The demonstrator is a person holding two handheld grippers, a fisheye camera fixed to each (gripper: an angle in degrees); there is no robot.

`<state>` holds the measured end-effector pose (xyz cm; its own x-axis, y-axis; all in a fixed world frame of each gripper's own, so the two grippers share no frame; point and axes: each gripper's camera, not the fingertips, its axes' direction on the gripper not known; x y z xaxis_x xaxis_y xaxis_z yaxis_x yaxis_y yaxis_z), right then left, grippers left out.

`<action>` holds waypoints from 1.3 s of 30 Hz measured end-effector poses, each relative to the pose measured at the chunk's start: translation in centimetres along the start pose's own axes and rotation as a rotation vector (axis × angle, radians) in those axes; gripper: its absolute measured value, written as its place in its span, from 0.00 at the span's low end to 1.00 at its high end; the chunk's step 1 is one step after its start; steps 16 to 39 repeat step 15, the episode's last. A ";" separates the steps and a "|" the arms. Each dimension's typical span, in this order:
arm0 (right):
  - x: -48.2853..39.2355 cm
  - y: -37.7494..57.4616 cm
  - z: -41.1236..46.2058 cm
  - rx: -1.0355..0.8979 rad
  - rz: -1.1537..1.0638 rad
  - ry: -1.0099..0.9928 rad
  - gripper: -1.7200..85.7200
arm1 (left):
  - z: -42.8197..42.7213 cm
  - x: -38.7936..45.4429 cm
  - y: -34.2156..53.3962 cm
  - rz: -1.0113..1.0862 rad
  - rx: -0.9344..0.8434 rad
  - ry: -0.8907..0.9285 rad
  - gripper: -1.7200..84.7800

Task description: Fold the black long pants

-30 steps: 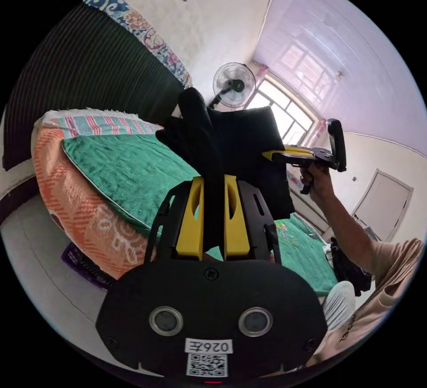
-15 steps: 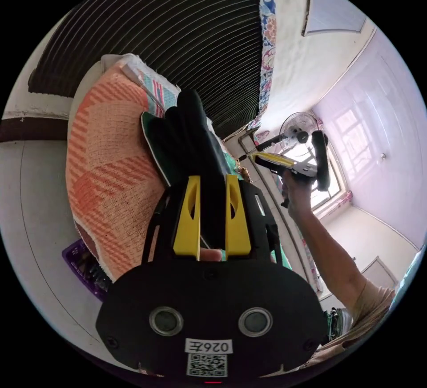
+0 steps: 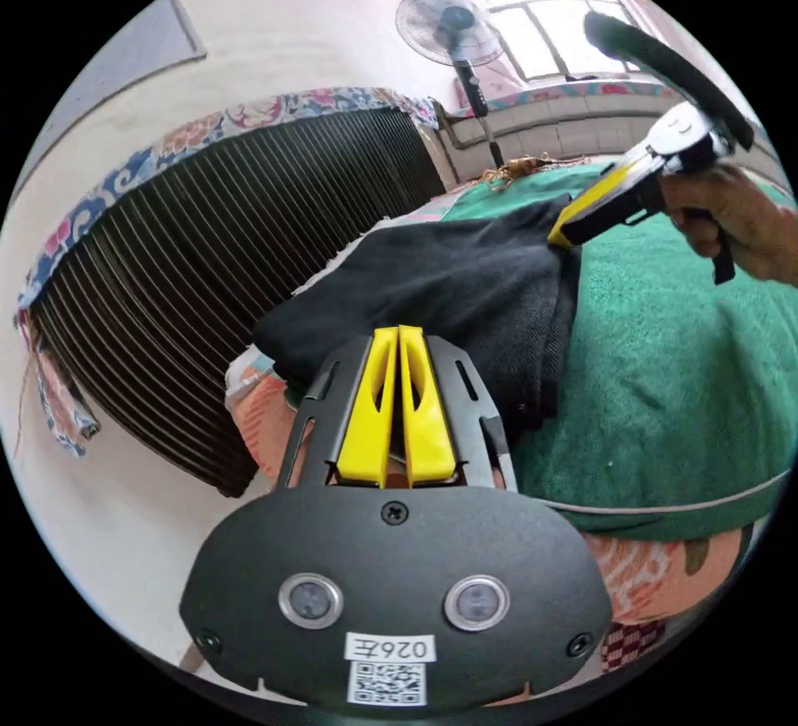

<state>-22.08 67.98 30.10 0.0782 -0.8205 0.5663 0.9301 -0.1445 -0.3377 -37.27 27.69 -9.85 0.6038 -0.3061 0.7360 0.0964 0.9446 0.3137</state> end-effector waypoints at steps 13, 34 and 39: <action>-2.4 29.9 -35.1 0.519 0.163 0.217 0.01 | -30.3 14.3 -0.2 -0.258 0.635 0.291 0.01; -3.4 35.6 -39.4 0.557 0.220 0.251 0.01 | -33.2 17.1 -1.3 -0.217 0.686 0.470 0.01; -3.4 35.6 -39.4 0.557 0.220 0.251 0.01 | -33.2 17.1 -1.3 -0.217 0.686 0.470 0.01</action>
